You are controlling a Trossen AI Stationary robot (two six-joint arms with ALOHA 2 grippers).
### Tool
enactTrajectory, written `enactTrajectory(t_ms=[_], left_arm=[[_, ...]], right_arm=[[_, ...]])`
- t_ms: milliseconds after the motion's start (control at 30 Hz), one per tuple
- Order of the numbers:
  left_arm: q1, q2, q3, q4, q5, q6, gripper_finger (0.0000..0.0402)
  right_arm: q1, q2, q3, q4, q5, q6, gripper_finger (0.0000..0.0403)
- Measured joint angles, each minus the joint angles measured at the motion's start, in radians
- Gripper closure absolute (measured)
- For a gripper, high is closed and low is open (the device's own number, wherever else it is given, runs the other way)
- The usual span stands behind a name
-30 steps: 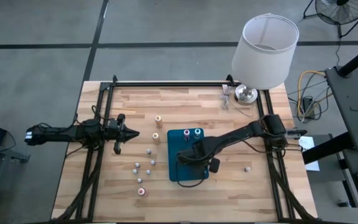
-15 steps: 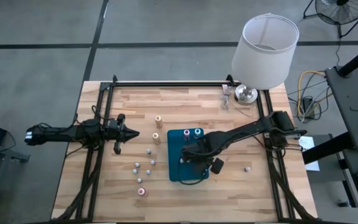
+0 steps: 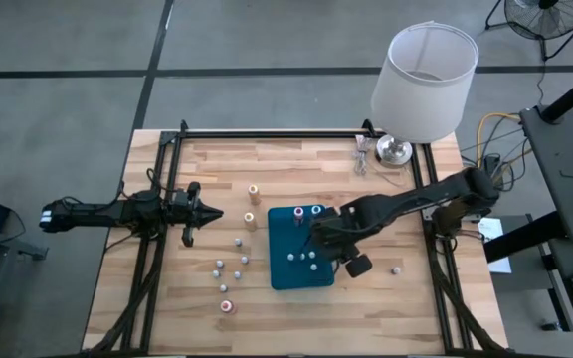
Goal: Pick & Place food coloring
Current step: Put the bottom right small red food coloring bottle into the blue bin
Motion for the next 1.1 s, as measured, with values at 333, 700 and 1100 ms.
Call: enactTrajectory(t_ms=[333,700,1100], left_arm=[[0.000,0.000,0.000,0.000,0.000,0.000,0.0402],[0.000,0.000,0.000,0.000,0.000,0.000,0.0402],[0.000,0.000,0.000,0.000,0.000,0.000,0.0402]], right_arm=[[0.007,-0.198,-0.268,0.095,0.000,0.275,0.0262],[0.086,-0.429,-0.505,0.118,0.000,0.427,0.0248],[0.216,-0.593,-0.599,0.064,-0.008,0.519,0.0221]])
